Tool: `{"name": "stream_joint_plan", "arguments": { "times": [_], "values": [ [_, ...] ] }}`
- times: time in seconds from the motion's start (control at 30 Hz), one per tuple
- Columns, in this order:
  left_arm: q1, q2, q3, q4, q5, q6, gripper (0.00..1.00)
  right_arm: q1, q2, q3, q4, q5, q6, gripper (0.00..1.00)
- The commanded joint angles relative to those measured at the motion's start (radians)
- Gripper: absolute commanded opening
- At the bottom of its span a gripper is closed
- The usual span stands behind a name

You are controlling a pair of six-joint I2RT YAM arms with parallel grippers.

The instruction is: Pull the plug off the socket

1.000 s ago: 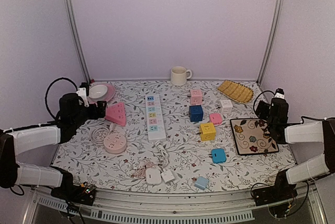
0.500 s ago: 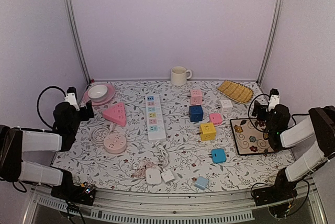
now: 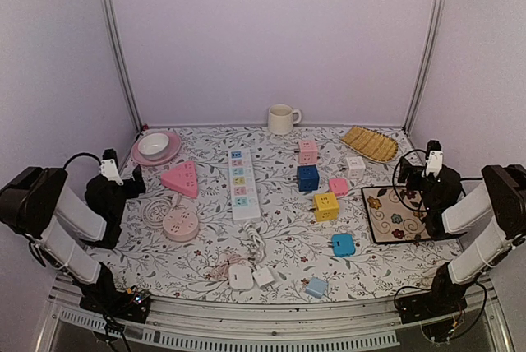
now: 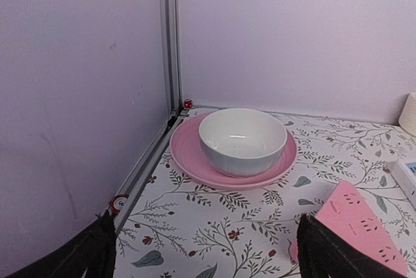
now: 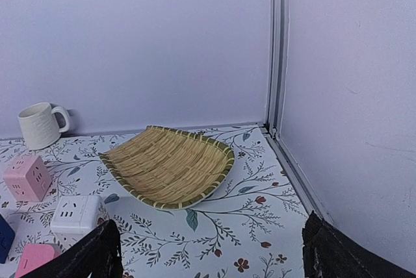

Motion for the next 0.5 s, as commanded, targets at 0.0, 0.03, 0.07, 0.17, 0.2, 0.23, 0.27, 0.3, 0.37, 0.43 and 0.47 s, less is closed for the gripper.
{"name": "stream_joint_plan", "arguments": {
  "times": [0.0,0.03,0.07,0.17,0.2,0.23,0.27,0.3,0.37,0.43,0.47],
  "values": [
    [0.009,0.019,0.048,0.07,0.074,0.025,0.97,-0.004,0.009,-0.006,0.044,-0.02,0.0,0.99],
    [0.007,0.013,0.058,0.04,0.081,0.026,0.97,-0.002,0.01,-0.006,0.044,-0.02,-0.001,0.99],
    [0.007,0.003,0.064,0.006,0.085,0.016,0.97,-0.003,0.01,-0.005,0.044,-0.02,0.0,0.99],
    [0.006,0.017,0.057,0.05,0.081,0.03,0.97,-0.002,0.01,-0.005,0.043,-0.021,0.0,0.99],
    [0.005,0.011,0.061,0.03,0.083,0.023,0.97,-0.003,0.01,-0.005,0.044,-0.02,0.0,0.99],
    [0.006,0.011,0.062,0.022,0.084,0.023,0.97,-0.003,0.01,-0.004,0.043,-0.021,0.0,0.99],
    [0.005,0.016,0.06,0.036,0.085,0.03,0.97,-0.003,0.01,-0.004,0.043,-0.02,0.0,0.99],
    [0.005,0.016,0.06,0.041,0.086,0.032,0.97,-0.003,0.01,-0.005,0.043,-0.02,0.0,0.99],
    [0.005,0.014,0.063,0.031,0.088,0.03,0.97,-0.005,0.01,-0.005,0.044,-0.02,-0.001,0.99],
    [0.005,0.015,0.063,0.032,0.09,0.032,0.97,-0.003,0.012,-0.004,0.044,-0.02,0.0,0.99],
    [0.005,0.015,0.063,0.033,0.089,0.033,0.97,-0.003,0.012,-0.004,0.042,-0.021,-0.001,0.99]
  ]
}}
